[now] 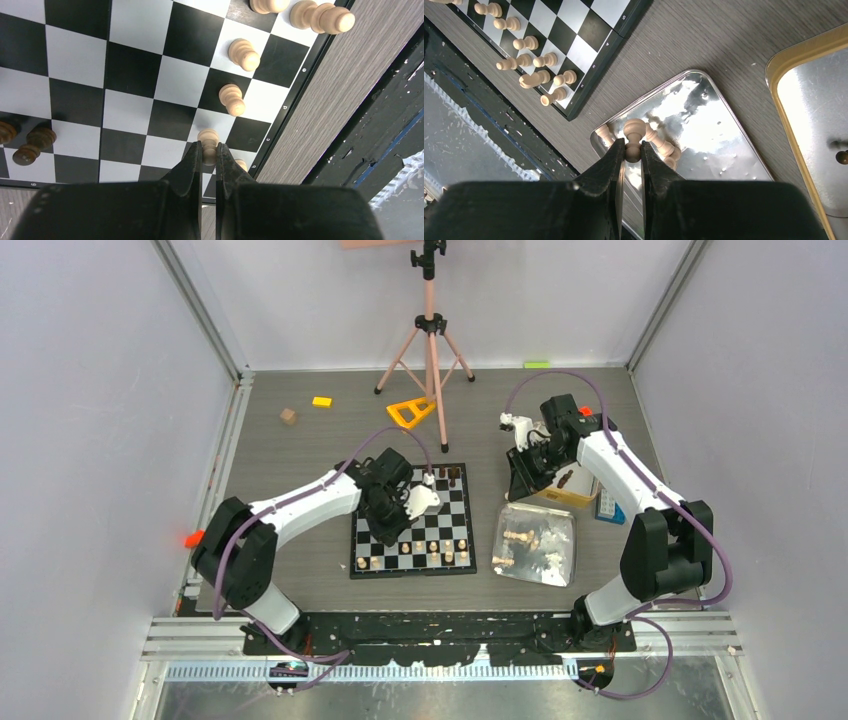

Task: Set up the chess pieces on the board
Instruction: Place the chess piece on the chessboard.

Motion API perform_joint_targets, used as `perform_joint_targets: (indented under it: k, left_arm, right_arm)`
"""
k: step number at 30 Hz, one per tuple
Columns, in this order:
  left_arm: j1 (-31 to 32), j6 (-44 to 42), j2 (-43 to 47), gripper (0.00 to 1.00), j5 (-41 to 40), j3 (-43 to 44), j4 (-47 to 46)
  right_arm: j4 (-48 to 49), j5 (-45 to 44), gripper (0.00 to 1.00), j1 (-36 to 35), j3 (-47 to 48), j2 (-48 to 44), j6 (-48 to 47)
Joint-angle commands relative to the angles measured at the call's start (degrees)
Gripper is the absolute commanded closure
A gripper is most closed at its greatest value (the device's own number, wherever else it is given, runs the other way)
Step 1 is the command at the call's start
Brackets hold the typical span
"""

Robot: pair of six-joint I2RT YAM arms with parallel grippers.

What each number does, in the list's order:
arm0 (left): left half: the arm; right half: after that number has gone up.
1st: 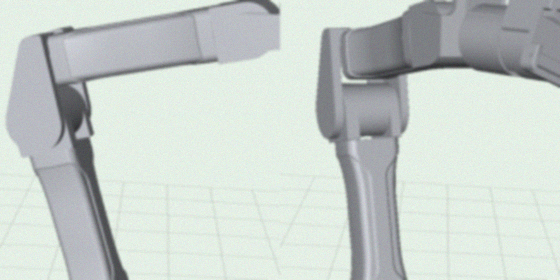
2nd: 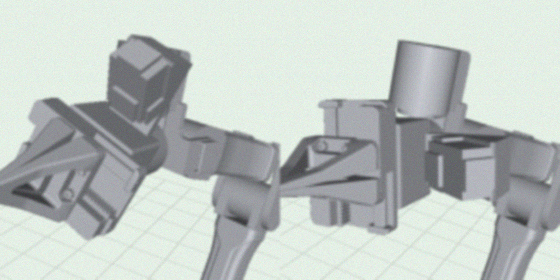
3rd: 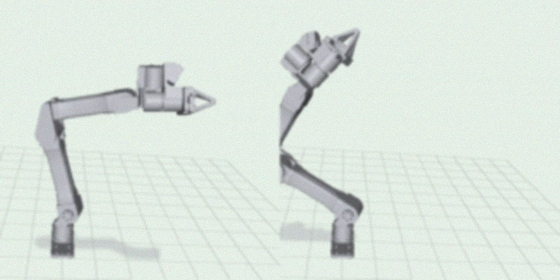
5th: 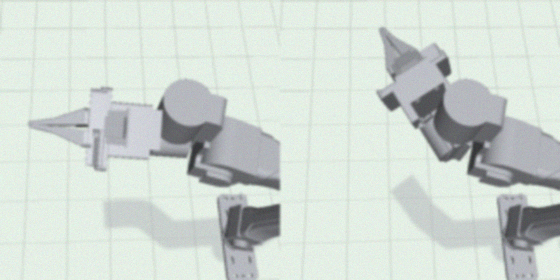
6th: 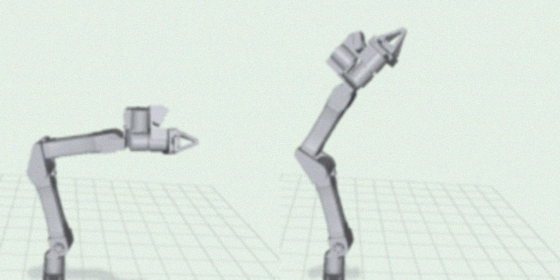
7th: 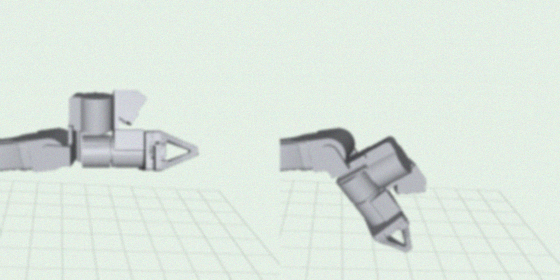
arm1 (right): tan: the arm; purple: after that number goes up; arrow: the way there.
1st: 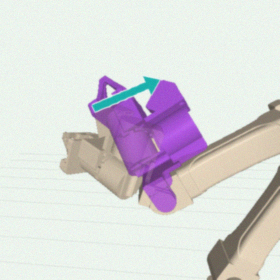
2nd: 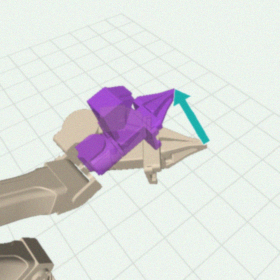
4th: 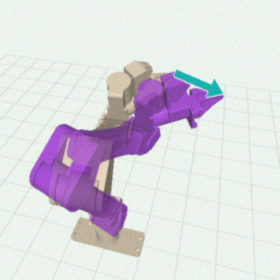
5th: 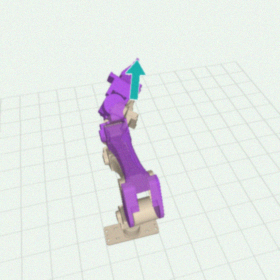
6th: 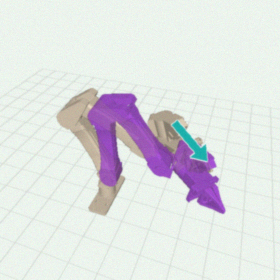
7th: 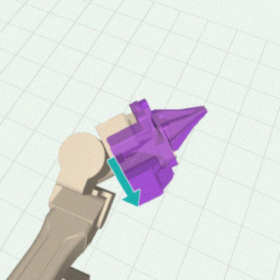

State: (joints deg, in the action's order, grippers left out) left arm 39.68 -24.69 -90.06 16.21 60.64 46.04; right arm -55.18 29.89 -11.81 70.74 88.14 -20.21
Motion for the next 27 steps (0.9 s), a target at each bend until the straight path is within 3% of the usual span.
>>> perform_joint_targets:
  k: [1,27]
  left_arm:
    - [1.2,-0.5,-0.7,0.94,-0.7,0.0,-1.4]
    - [1.9,-0.4,-0.5,0.89,-0.7,-1.3,-2.8]
  right_arm:
    - [1.3,0.5,0.99,-0.1,-0.3,-0.8,-0.5]
    - [1.3,0.1,0.99,-0.1,-0.5,-1.2,0.1]
